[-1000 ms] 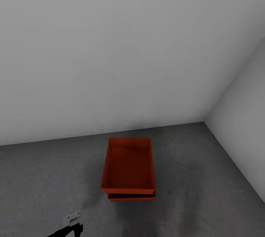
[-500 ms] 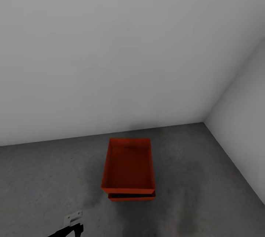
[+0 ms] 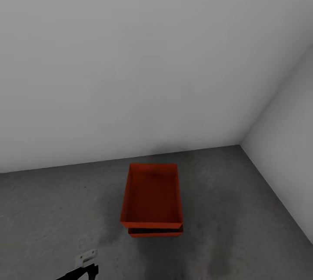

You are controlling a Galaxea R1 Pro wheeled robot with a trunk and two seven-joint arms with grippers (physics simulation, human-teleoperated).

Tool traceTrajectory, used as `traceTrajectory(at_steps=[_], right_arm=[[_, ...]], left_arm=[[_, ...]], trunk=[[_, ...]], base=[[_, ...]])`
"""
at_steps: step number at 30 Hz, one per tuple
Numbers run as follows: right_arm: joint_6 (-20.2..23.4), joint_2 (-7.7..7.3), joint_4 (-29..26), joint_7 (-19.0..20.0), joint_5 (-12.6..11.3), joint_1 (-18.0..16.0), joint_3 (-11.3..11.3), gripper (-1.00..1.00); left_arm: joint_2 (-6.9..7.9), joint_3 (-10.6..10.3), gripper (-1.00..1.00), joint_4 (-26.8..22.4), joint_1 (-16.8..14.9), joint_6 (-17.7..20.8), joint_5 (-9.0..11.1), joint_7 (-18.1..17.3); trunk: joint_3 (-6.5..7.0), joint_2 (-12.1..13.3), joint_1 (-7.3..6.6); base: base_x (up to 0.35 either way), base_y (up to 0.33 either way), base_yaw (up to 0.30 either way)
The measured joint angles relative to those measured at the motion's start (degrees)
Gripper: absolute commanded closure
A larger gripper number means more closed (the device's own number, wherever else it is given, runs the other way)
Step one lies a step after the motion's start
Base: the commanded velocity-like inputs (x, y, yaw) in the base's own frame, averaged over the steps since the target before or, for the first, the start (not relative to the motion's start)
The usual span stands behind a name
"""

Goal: Move the two storage containers from the living room to the garage. In the garage, place one container on the floor and stack the other container on top of it (either order is fine).

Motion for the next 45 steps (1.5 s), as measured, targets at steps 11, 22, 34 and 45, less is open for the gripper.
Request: traceTrajectory(at_steps=[11, 22, 34, 45], right_arm=[[-0.01, -0.01, 0.00, 0.55, 0.07, 0.00, 0.00, -1.00], [0.01, -0.01, 0.00, 0.61, 0.08, 0.01, 0.00, -1.00], [-0.01, 0.13, 0.00, 0.78, 0.08, 0.01, 0.00, -1.00], [0.07, 0.10, 0.00, 0.87, 0.10, 0.00, 0.00, -1.00]], left_arm=[[0.00, 0.00, -1.00, 0.00, 0.00, 0.16, 0.01, -0.04], [-0.05, 0.00, -1.00, 0.00, 0.00, 0.17, 0.01, -0.03], [-0.08, 0.00, -1.00, 0.00, 0.00, 0.19, 0.01, -0.07], [-0.08, -0.05, -1.00, 0.00, 0.01, 0.19, 0.01, -0.07]], trunk=[[1.98, 4.42, -2.42], [3.96, 8.84, -4.84], [6.12, 13.66, -7.48], [8.11, 18.09, -9.90]], base=[[0.000, 0.000, 0.000], [0.000, 0.000, 0.000], [0.000, 0.000, 0.000], [0.000, 0.000, 0.000]])
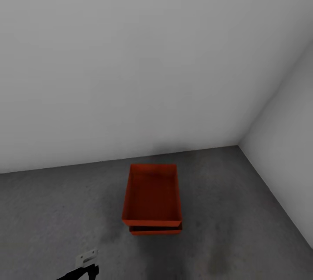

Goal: Move the two storage containers from the living room to the garage. In the garage, place one container on the floor and stack the other container on top of it (either order is fine).

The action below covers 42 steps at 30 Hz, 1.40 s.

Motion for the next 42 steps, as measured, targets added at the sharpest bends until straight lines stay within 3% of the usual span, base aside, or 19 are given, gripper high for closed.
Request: traceTrajectory(at_steps=[42], right_arm=[[-0.06, 0.01, 0.00, -0.06, 0.01, 0.03, 0.00, -1.00]], left_arm=[[-0.35, -0.03, -1.00, 0.00, 0.00, 0.47, 0.02, -0.02]], trunk=[[0.19, 0.43, -0.23]], base=[[0.000, 0.000, 0.000]])
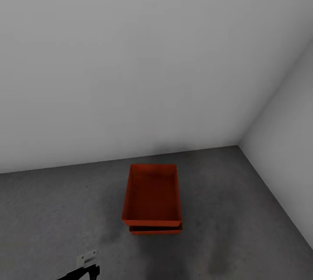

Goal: Move the two storage containers from the living room to the garage. In the garage, place one container on the floor and stack the other container on top of it (either order is fine).

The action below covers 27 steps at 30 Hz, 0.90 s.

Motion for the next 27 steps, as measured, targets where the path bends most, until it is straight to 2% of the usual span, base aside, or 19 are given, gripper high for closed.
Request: traceTrajectory(at_steps=[11, 27], right_arm=[[0.05, 0.08, 0.00, 0.06, 0.00, 0.01, 0.00, -1.00], [0.06, 1.06, 0.00, -0.11, -0.03, -0.02, -0.01, -1.00]], left_arm=[[0.00, 0.02, -1.00, 0.00, 0.00, 0.21, 0.06, 0.04], [-0.08, 0.00, -1.00, 0.07, 0.00, 0.30, 0.13, 0.01]], trunk=[[0.00, 0.00, 0.02], [0.00, 0.01, 0.04]], base=[[-0.031, 0.000, 0.000], [-0.317, 0.000, 0.000]])
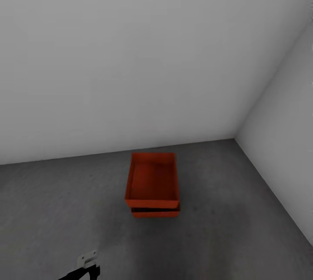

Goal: Move the two storage containers from the living room to the garage. In the garage, place one container on the floor and stack the other container on top of it (either order is fine).

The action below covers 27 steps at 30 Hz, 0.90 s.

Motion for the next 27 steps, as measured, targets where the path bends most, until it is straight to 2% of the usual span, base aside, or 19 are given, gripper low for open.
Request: traceTrajectory(at_steps=[13, 23, 27], right_arm=[[0.07, 0.03, 0.00, -0.01, 0.00, 0.03, -0.06, -1.00], [0.09, 0.09, 0.03, 0.00, -0.07, 0.08, -0.06, -1.00], [0.02, 0.12, 0.01, 0.05, -0.03, 1.38, -0.02, -1.00]], left_arm=[[-0.33, 0.02, -1.00, 0.01, 0.00, 0.00, 0.00, -0.01], [-1.01, 0.01, -1.00, -0.03, 1.07, 0.01, 0.00, -0.03], [-1.24, 0.01, -1.00, -0.05, 1.53, 0.02, -0.05, -0.02]], trunk=[[0.00, 0.00, -0.01], [0.05, -0.01, -0.03], [0.25, -0.01, -0.04]], base=[[-0.323, 0.000, 0.000], [-0.051, 0.000, 0.000], [-0.004, 0.000, 0.000]])
